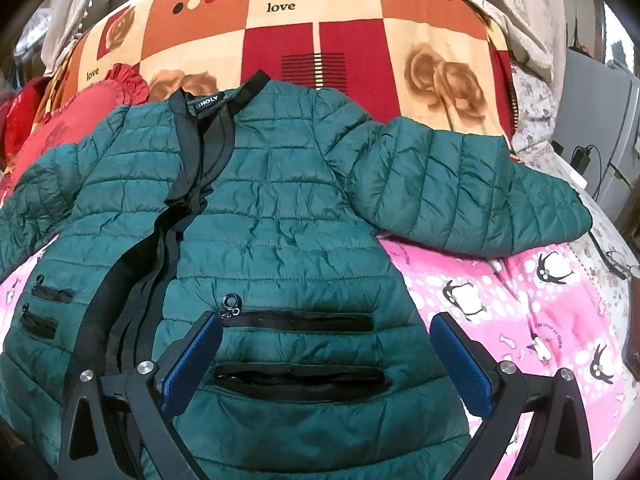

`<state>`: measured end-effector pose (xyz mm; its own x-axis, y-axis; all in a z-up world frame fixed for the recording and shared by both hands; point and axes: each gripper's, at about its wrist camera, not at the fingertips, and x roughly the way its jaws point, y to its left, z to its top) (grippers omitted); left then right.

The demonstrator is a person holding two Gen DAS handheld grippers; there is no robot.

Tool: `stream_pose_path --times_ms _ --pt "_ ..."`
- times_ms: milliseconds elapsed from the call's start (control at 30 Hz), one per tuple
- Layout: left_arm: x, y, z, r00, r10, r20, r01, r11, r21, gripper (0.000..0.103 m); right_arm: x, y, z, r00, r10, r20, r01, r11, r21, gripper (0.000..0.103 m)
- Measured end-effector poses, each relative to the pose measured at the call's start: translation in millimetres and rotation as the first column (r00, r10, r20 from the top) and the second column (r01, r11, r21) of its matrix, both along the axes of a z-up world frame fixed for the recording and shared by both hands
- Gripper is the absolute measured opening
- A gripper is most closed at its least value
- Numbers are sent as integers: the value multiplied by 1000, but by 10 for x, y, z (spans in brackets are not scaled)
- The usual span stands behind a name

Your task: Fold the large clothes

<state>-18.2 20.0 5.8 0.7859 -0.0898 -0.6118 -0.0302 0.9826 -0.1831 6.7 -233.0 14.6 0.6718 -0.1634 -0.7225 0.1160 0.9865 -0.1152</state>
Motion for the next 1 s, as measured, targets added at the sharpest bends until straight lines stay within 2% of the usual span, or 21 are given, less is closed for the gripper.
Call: stream_pose_path --times_ms 1000 --pt "-5 -16 -17 1000 0 -2 0 1000 8 102 -15 -55 -10 1000 -9 -1 9 1000 2 103"
